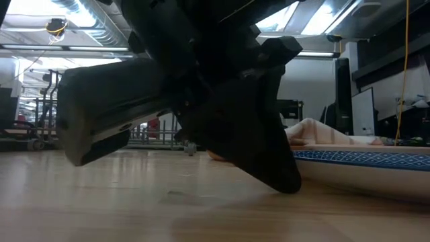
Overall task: Sort dishes
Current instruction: Put the blue plate into the dish rack
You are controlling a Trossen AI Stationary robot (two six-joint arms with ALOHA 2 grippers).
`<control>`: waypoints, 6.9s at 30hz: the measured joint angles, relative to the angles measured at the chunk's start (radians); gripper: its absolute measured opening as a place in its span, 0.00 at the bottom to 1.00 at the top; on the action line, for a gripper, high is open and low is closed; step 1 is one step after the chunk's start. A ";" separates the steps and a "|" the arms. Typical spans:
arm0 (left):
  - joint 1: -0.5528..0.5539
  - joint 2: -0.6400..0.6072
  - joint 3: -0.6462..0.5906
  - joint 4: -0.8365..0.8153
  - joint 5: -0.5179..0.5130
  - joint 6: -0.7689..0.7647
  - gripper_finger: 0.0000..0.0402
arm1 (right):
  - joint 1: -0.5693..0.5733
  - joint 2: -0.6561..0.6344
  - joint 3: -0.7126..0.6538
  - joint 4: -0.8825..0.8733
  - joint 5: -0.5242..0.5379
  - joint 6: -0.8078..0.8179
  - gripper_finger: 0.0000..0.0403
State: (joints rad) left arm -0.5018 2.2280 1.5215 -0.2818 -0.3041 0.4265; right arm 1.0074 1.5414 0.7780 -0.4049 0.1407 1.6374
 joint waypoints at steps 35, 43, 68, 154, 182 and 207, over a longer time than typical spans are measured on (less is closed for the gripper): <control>-0.017 -0.005 -0.002 -0.044 -0.107 0.105 0.01 | -0.008 0.001 -0.089 -0.031 0.374 0.085 0.47; -0.014 -0.005 -0.003 -0.030 -0.107 0.188 0.01 | -0.007 0.001 -0.168 0.111 0.405 0.083 0.47; 0.030 -0.004 -0.004 -0.005 -0.075 0.362 0.01 | -0.005 0.001 -0.184 0.383 0.464 0.083 0.47; -0.149 -0.244 -0.002 -0.561 -0.352 -0.400 0.00 | -0.186 -0.004 -0.168 0.479 1.026 -0.206 0.13; -0.369 -0.515 -0.079 -1.288 -0.678 -1.415 0.00 | -0.962 -0.048 0.521 0.333 0.647 -1.388 0.12; -0.241 -1.061 -0.586 -1.290 -0.878 -1.858 0.00 | -1.155 0.303 0.586 0.496 0.547 -1.322 0.12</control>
State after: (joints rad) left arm -0.7431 1.1674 0.9359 -1.5719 -1.1818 -1.4316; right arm -0.1478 1.8442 1.3639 0.0909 0.6873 0.3150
